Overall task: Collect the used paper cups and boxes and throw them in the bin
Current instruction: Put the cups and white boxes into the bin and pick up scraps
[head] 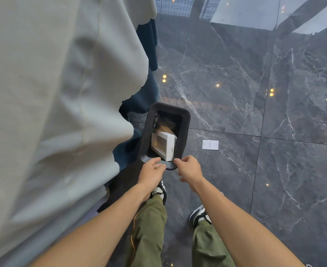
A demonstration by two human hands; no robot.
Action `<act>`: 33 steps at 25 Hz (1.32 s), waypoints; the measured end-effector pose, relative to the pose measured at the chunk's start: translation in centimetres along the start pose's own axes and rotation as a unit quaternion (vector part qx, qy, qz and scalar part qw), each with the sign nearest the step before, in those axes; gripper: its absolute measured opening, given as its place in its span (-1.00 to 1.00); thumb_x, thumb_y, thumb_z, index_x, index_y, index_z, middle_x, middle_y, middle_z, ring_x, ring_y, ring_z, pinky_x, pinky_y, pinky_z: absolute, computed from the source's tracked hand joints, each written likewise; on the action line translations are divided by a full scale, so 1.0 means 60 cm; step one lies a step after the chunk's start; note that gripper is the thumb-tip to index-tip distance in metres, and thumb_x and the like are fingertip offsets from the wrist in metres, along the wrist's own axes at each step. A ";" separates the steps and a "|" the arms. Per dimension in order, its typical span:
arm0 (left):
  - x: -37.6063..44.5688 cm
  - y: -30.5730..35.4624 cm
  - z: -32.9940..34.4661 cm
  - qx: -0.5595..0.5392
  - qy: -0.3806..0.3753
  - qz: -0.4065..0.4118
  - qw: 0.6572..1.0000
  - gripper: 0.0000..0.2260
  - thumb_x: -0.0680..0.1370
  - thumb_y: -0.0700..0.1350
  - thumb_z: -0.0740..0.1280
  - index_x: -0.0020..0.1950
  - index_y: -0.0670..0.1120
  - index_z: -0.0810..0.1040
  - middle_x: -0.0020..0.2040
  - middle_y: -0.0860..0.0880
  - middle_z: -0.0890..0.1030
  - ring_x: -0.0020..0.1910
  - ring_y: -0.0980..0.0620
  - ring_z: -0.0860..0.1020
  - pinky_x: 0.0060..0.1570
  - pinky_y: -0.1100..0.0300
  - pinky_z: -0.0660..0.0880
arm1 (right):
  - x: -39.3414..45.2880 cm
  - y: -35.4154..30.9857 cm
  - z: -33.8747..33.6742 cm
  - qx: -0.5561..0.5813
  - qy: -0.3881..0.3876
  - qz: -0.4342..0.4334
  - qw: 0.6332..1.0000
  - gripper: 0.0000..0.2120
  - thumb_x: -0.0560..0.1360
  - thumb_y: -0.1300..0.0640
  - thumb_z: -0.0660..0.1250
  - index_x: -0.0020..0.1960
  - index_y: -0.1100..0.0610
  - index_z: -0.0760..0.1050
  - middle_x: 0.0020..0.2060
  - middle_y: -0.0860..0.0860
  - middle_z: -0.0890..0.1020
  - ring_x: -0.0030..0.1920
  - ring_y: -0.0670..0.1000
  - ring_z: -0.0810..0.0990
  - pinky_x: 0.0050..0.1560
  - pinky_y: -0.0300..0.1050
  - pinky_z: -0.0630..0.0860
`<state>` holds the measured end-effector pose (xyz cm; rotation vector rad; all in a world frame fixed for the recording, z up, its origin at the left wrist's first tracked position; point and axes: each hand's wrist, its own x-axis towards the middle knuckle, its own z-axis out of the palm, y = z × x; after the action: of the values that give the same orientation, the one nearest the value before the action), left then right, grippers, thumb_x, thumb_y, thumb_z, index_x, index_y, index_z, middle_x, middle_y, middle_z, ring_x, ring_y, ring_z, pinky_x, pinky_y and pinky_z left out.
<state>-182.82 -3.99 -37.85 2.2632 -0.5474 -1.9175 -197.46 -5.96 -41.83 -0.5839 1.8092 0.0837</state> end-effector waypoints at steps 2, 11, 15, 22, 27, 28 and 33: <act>-0.001 0.001 0.019 0.019 0.000 0.027 0.999 -0.64 0.61 -0.10 0.33 0.42 -0.03 0.50 -0.01 0.07 0.68 0.03 0.08 0.61 0.03 0.21 0.53 | 0.015 0.022 -0.013 -0.011 0.028 0.000 1.000 -0.75 0.47 -0.12 0.30 -0.02 0.05 0.49 0.00 0.06 0.67 0.01 0.14 0.69 0.12 0.21 0.66; 0.069 -0.095 0.215 0.221 -0.069 0.103 0.967 -0.48 0.61 0.01 0.33 0.57 0.02 0.33 0.46 0.00 0.47 0.42 0.02 0.46 0.44 0.12 0.34 | 0.275 0.159 -0.139 -0.198 0.091 -0.057 0.974 -0.58 0.59 0.14 0.28 0.43 0.19 0.41 0.33 0.18 0.55 0.32 0.24 0.53 0.17 0.02 0.46; 0.132 -0.099 0.279 0.434 -0.055 0.189 0.879 -0.33 0.65 0.10 0.24 0.67 0.00 0.01 0.62 -0.07 0.21 0.55 -0.09 0.28 0.49 0.04 0.25 | 0.458 0.213 -0.155 -0.333 0.073 -0.132 0.931 -0.45 0.57 0.19 0.30 0.54 0.15 0.31 0.41 0.18 0.45 0.38 0.28 0.45 0.24 0.12 0.49; 0.197 -0.040 0.329 0.607 0.075 0.370 0.700 -0.29 0.16 0.14 0.66 0.24 -0.12 0.66 -0.01 -0.15 0.69 -0.16 -0.15 0.70 -0.31 -0.05 0.59 | 0.663 0.284 -0.135 -0.438 0.113 -0.164 0.877 -0.36 0.52 0.34 0.34 0.53 0.14 0.20 0.50 0.09 0.24 0.33 0.27 0.42 0.04 0.22 0.53; 0.217 -0.028 0.341 0.621 0.044 0.370 0.690 -0.46 0.31 0.19 0.51 0.19 -0.06 0.63 -0.14 -0.02 0.63 -0.25 -0.09 0.65 -0.32 0.02 0.52 | 0.712 0.325 -0.101 -0.466 0.202 -0.156 0.847 -0.52 0.50 0.30 0.36 0.38 0.17 0.32 0.29 0.11 0.48 0.19 0.18 0.52 -0.02 0.04 0.46; 0.211 -0.019 0.344 0.614 0.052 0.368 0.697 -0.50 0.41 0.19 0.45 0.27 -0.04 0.57 -0.05 -0.02 0.62 -0.14 -0.10 0.65 -0.20 0.00 0.52 | 0.713 0.327 -0.101 -0.443 0.202 -0.142 0.862 -0.59 0.53 0.28 0.33 0.34 0.17 0.34 0.25 0.11 0.52 0.22 0.18 0.53 0.05 0.05 0.46; 0.191 0.002 0.335 0.540 0.009 0.289 0.791 -0.55 0.61 0.18 0.24 0.44 0.04 0.35 0.29 0.01 0.52 0.29 -0.08 0.52 0.22 0.01 0.41 | 0.633 0.313 -0.118 -0.314 0.151 -0.110 0.931 -0.72 0.60 0.13 0.31 0.24 0.26 0.50 0.23 0.21 0.55 0.24 0.26 0.55 0.15 0.09 0.50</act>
<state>-200.90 -5.39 -52.17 2.0463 -2.4790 -1.3410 -219.39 -5.13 -78.78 -1.3095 1.9952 0.4520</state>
